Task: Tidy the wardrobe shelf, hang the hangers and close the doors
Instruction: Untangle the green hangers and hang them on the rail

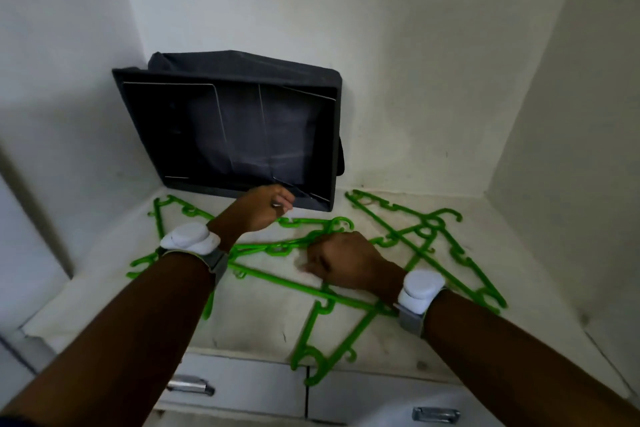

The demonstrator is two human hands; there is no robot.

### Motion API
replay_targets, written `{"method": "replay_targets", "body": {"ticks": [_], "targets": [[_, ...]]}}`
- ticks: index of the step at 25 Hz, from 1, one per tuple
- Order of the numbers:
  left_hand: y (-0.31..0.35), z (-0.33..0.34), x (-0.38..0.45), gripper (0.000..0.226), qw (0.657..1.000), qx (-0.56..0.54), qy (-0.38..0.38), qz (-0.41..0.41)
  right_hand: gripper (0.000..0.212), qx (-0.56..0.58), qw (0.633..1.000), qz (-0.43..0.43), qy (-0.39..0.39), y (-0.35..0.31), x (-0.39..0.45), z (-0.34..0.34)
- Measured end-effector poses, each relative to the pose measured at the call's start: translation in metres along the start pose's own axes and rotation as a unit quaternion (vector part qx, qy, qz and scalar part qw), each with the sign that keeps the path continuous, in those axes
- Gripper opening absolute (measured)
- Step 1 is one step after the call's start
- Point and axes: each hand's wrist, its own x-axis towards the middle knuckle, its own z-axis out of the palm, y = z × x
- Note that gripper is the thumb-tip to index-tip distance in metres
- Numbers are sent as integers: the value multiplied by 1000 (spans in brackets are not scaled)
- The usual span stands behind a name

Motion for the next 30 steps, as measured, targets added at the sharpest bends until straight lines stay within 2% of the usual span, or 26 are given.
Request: {"method": "replay_targets", "body": {"ticks": [2,3,5,7,9,11,13,14,17,19,20,21,23,25,27,28,30], "targets": [[-1,9,4,22,995,13,-93,16,35,-4,997,72,32,22,1,-6],[-2,16,6,26,989,32,-140,24,39,2,993,116,11,36,-1,-11],[-1,31,8,37,977,56,-200,36,51,73,977,175,-97,61,-6,-21],[0,42,11,43,972,70,-219,57,50,227,935,199,-185,70,-11,-33],[1,45,15,36,966,90,-225,90,42,323,895,219,-217,73,-10,-37],[2,43,17,27,955,148,-211,143,28,361,866,248,-243,70,-4,-42],[3,38,17,25,945,202,-182,184,11,359,855,288,-240,66,3,-47],[4,37,17,24,942,215,-172,193,14,357,850,312,-229,66,5,-49],[-2,37,17,21,941,221,-161,198,25,339,854,344,-197,68,9,-55],[-8,35,13,18,956,169,-165,177,13,353,852,354,-159,66,11,-53],[-10,32,13,17,965,128,-157,166,9,371,849,349,-139,63,11,-53],[-13,28,12,15,975,80,-143,151,17,395,847,331,-133,60,14,-51],[-15,14,9,13,984,8,-117,134,18,433,845,274,-151,55,18,-47],[-25,-4,1,9,985,-24,-123,115,14,434,857,234,-148,49,29,-39],[-46,-24,-11,3,980,-92,-166,57,19,389,887,211,-131,43,44,-28],[-60,-34,-17,9,980,-118,-161,25,22,357,905,192,-130,39,52,-23],[-89,-54,-26,17,989,-125,-75,-20,22,333,919,165,-132,36,64,-15]]}}
